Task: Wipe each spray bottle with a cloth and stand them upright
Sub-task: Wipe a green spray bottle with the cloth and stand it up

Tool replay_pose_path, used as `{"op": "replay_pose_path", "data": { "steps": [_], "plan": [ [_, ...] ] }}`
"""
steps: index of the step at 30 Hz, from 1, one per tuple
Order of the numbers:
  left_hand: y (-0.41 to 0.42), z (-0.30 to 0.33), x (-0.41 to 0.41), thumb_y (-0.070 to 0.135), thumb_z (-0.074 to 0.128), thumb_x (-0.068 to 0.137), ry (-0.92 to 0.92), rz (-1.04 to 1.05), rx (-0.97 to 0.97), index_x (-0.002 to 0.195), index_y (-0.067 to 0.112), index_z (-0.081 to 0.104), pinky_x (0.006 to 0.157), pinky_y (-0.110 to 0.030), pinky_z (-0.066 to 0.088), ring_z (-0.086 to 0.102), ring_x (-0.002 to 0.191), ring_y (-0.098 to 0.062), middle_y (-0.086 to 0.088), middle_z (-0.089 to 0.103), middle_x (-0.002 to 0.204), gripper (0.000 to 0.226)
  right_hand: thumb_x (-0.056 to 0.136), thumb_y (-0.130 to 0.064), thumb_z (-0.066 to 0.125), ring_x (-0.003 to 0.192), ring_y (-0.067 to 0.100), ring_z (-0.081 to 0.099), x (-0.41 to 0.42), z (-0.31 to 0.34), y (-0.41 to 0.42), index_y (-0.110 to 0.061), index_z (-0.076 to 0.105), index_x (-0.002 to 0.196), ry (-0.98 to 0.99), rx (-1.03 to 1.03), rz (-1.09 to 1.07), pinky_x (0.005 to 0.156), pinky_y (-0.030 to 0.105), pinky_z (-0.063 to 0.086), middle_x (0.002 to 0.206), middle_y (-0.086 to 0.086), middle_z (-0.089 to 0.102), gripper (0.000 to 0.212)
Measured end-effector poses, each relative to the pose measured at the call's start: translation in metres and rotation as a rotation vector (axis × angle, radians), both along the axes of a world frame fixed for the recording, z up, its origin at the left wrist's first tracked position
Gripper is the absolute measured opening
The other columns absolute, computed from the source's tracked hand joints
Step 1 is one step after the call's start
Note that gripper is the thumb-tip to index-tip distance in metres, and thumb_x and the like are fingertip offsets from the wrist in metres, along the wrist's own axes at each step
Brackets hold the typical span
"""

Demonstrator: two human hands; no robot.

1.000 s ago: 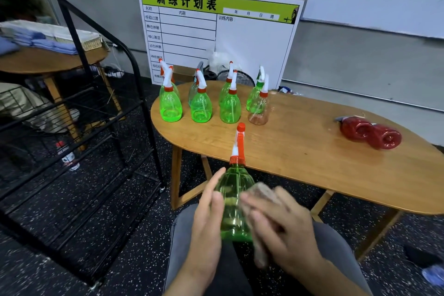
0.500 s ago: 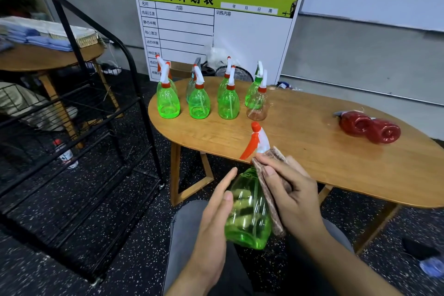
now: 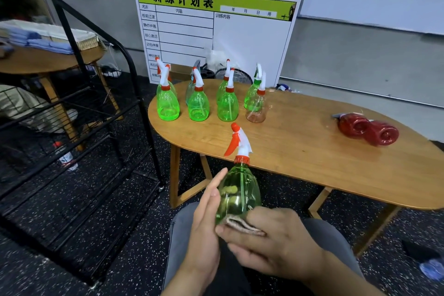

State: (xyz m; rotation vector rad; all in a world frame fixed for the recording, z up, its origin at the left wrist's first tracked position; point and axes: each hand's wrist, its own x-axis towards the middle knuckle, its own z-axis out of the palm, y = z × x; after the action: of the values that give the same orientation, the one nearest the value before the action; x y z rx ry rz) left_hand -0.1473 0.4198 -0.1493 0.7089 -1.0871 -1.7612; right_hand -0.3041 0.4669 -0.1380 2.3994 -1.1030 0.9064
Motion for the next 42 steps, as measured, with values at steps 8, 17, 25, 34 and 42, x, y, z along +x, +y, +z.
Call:
{"op": "replay_pose_path", "data": {
  "steps": [8,17,25,34,42],
  "plan": [
    [-0.004,-0.003,0.001,0.048,0.045,0.108,-0.060,0.047,-0.058,0.142,0.043,0.063,0.122,-0.054,0.037,0.054,0.143,-0.021,0.004,0.062,0.150,0.038,0.104,-0.043,0.055,0.068,0.011,0.054,-0.014,0.022,-0.037,-0.033,0.074,0.126,-0.594,0.132,-0.237,0.056,0.020,0.043,0.084,-0.004,0.055,0.030],
    [-0.003,-0.004,0.003,0.028,0.032,0.111,-0.031,-0.002,-0.028,0.143,0.032,0.060,0.090,-0.031,0.061,0.072,0.119,-0.026,-0.007,0.076,0.127,0.043,0.102,-0.033,0.063,0.063,0.006,0.052,0.002,-0.002,-0.013,-0.035,0.070,0.129,-0.248,0.077,-0.075,0.048,0.022,0.046,0.084,-0.004,0.061,0.028],
    [-0.001,-0.001,0.000,0.039,0.040,0.105,-0.016,0.044,-0.026,0.142,0.038,0.063,0.113,-0.053,0.048,0.065,0.131,-0.029,-0.008,0.069,0.139,0.044,0.105,-0.037,0.058,0.061,0.005,0.049,-0.002,0.009,-0.016,-0.034,0.070,0.127,-0.294,0.059,-0.096,0.050,0.016,0.042,0.083,-0.005,0.059,0.025],
    [-0.006,-0.004,0.003,0.038,0.039,0.106,-0.018,0.045,-0.006,0.139,0.040,0.065,0.113,-0.053,0.047,0.066,0.130,-0.027,-0.007,0.071,0.137,0.042,0.105,-0.035,0.058,0.065,0.002,0.046,0.010,0.010,-0.021,-0.033,0.072,0.128,-0.377,0.125,-0.148,0.056,0.012,0.039,0.085,-0.007,0.054,0.026],
    [-0.005,0.003,0.003,0.037,0.037,0.110,-0.069,0.088,-0.034,0.141,0.040,0.061,0.106,-0.052,0.054,0.071,0.121,-0.028,-0.006,0.075,0.129,0.040,0.105,-0.037,0.059,0.069,0.004,0.053,0.009,-0.004,-0.008,-0.034,0.075,0.125,-0.502,0.235,-0.088,0.057,0.013,0.043,0.092,-0.009,0.058,0.026]
  ]
}}
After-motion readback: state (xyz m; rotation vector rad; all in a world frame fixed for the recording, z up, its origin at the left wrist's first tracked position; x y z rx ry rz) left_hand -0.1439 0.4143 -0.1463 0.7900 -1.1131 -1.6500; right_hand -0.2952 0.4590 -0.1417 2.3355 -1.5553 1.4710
